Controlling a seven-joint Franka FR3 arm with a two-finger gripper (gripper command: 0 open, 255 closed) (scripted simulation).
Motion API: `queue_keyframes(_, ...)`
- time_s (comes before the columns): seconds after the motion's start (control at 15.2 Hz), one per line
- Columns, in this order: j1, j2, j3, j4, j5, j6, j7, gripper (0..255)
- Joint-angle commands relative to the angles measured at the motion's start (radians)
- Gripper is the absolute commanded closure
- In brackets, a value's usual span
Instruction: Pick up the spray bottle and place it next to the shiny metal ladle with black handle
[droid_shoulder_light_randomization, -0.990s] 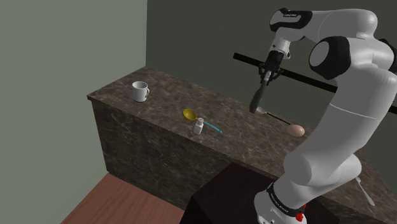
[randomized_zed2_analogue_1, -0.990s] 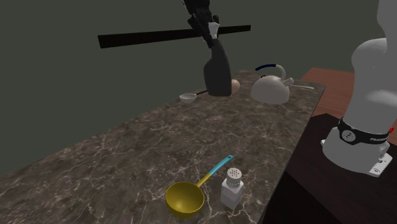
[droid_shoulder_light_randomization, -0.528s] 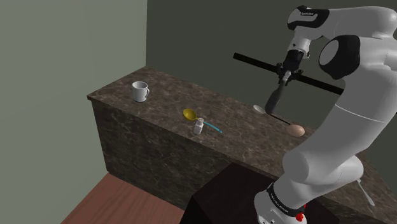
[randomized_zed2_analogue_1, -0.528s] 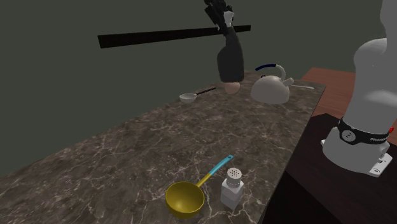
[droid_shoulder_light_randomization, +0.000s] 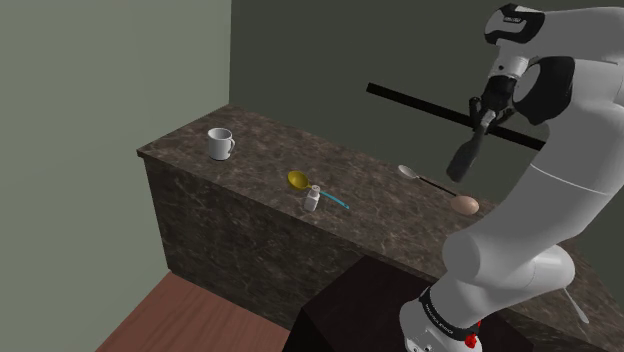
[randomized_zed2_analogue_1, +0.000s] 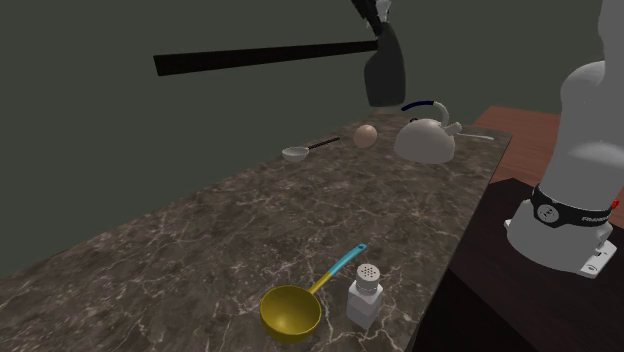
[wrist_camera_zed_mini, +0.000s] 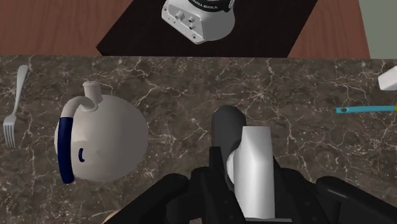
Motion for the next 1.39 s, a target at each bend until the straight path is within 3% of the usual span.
queue_keyframes(0.0,-0.027,-0.002,-0.019,0.019,-0.025,-0.022,-0.053,255)
queue_keyframes(0.46,-0.131,0.06,-0.077,0.171,-0.079,-0.108,-0.237,255)
queue_keyframes(1.32,-0.104,-0.006,-0.067,-0.091,-0.091,0.093,-0.195,255)
